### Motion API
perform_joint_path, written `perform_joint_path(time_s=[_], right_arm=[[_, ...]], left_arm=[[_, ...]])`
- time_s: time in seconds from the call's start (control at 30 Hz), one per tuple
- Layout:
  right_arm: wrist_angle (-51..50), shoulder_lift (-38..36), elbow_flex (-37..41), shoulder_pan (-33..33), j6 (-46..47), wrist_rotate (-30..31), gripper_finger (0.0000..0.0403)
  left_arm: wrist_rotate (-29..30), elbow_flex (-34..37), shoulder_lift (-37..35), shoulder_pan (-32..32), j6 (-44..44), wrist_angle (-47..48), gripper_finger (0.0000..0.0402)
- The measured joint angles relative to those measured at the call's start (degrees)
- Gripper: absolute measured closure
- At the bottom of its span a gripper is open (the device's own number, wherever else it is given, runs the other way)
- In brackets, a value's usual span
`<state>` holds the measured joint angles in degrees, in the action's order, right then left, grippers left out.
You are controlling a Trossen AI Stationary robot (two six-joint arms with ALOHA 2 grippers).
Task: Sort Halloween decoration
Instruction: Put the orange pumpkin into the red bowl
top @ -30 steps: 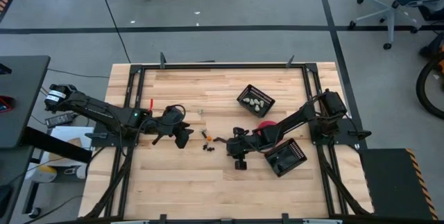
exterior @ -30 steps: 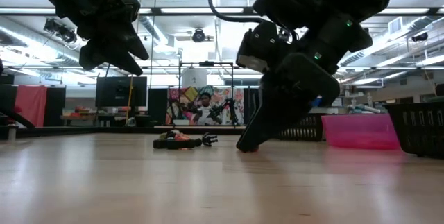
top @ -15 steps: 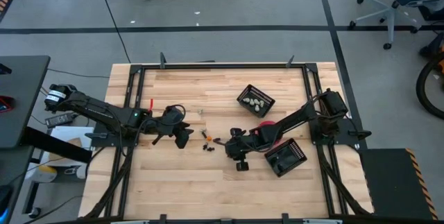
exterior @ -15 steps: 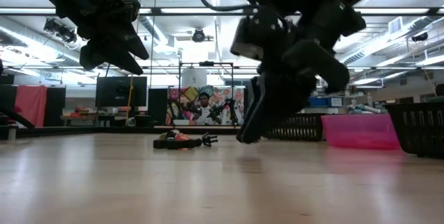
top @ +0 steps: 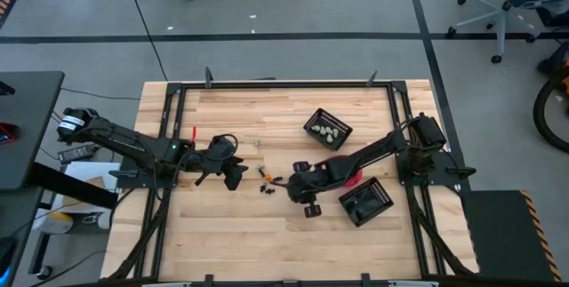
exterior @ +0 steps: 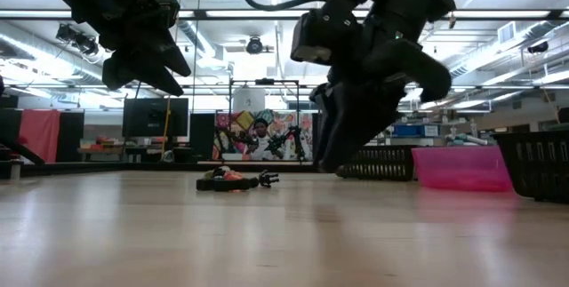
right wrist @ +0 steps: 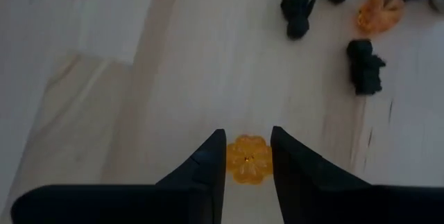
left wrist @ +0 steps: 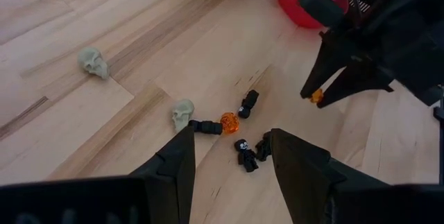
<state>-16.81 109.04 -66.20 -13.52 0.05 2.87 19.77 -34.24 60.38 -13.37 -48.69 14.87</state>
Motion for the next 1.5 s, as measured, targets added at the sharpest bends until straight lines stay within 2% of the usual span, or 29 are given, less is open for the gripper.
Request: perform_joint_path(time_s=[0.57,0.8,1.03,1.2,1.37,1.5], right_arm=[[-40.3,-0.1,-15.6,0.0,-2.2,0.5,0.0304],[-51.5,-0.7,-16.7,0.2,-1.6,1.1,0.0304],[-51.8,-6.0,-10.7,2.2,1.1,3.6,0.0304],[-46.4,-9.7,-3.3,4.3,3.3,3.3,0.0301],[-38.3,-11.4,4.2,6.0,7.6,3.1,0.0281],[-37.7,-11.4,6.6,7.3,9.0,3.0,0.0254]], left_arm=[[0.0,0.0,0.0,0.0,0.0,0.0,0.0239],[0.0,0.0,0.0,0.0,0.0,0.0,0.0239],[0.0,0.0,0.0,0.0,0.0,0.0,0.0239],[0.0,0.0,0.0,0.0,0.0,0.0,0.0239],[0.0,0.0,0.0,0.0,0.0,0.0,0.0239],[0.0,0.0,0.0,0.0,0.0,0.0,0.0239]])
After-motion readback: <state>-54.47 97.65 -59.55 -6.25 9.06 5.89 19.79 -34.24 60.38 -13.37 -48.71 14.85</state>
